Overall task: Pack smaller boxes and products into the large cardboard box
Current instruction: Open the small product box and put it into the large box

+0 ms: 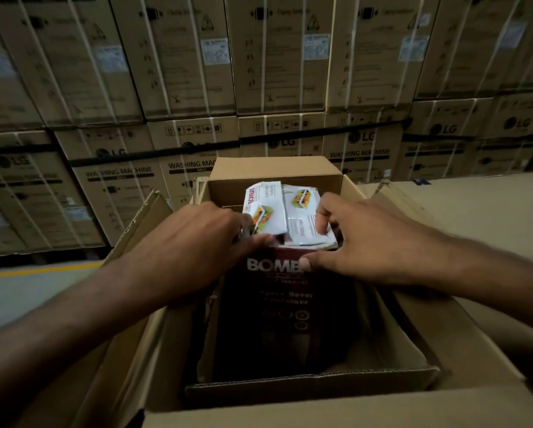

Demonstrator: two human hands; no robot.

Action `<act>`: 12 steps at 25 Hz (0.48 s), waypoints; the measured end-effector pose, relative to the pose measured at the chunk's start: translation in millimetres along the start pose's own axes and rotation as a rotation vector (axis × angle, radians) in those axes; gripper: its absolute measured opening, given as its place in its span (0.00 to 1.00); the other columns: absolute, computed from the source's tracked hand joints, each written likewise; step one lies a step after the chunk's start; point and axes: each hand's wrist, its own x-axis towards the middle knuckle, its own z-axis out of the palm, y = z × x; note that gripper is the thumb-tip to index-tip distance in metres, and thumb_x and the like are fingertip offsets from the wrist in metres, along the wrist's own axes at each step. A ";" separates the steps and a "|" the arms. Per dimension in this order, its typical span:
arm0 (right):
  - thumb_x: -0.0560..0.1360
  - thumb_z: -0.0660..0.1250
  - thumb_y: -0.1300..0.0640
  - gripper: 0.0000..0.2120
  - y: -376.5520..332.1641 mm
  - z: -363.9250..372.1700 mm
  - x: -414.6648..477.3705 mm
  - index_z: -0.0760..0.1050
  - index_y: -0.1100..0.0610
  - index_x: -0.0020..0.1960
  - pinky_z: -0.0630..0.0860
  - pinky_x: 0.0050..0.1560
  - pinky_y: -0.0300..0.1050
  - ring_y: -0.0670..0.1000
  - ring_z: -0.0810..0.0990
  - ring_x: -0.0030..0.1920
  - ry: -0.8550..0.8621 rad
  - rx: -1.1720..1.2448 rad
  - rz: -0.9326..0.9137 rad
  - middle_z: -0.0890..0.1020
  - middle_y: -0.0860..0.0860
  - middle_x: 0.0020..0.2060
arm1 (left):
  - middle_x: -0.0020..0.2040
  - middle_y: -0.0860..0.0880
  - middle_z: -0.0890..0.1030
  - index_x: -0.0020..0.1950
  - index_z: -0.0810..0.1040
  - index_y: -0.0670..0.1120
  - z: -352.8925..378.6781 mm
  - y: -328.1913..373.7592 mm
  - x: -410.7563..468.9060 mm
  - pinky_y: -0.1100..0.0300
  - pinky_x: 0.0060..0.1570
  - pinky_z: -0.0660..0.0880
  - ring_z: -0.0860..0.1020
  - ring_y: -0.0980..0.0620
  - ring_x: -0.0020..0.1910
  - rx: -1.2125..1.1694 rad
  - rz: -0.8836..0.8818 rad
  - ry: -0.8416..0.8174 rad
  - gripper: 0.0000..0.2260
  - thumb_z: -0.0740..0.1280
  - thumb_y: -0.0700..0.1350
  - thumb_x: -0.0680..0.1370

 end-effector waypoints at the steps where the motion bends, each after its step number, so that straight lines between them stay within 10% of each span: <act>1: 0.68 0.74 0.31 0.24 1.7 0.1 2.6 0.68 0.42 0.54 0.77 0.50 0.49 0.45 0.76 0.52 0.025 -0.030 -0.026 0.74 0.39 0.56 | 0.39 0.50 0.83 0.59 0.82 0.54 0.6 -0.8 0.3 0.56 0.35 0.74 0.81 0.53 0.37 0.034 -0.014 0.040 0.30 0.48 0.69 0.78; 7: 0.75 0.66 0.31 0.31 -12.4 -1.4 20.2 0.66 0.41 0.74 0.71 0.65 0.51 0.47 0.67 0.73 0.052 -0.103 -0.175 0.66 0.42 0.76 | 0.28 0.54 0.80 0.37 0.81 0.51 -5.8 -5.0 -8.7 0.59 0.27 0.77 0.78 0.59 0.26 -0.070 -0.194 0.181 0.21 0.59 0.61 0.81; 12: 0.82 0.64 0.43 0.19 -19.1 -4.4 18.7 0.70 0.42 0.72 0.68 0.52 0.45 0.44 0.74 0.59 0.217 -0.124 -0.155 0.73 0.41 0.71 | 0.52 0.50 0.75 0.61 0.73 0.50 -7.7 -19.4 -30.6 0.61 0.40 0.67 0.73 0.52 0.46 0.225 -0.126 0.447 0.22 0.75 0.55 0.72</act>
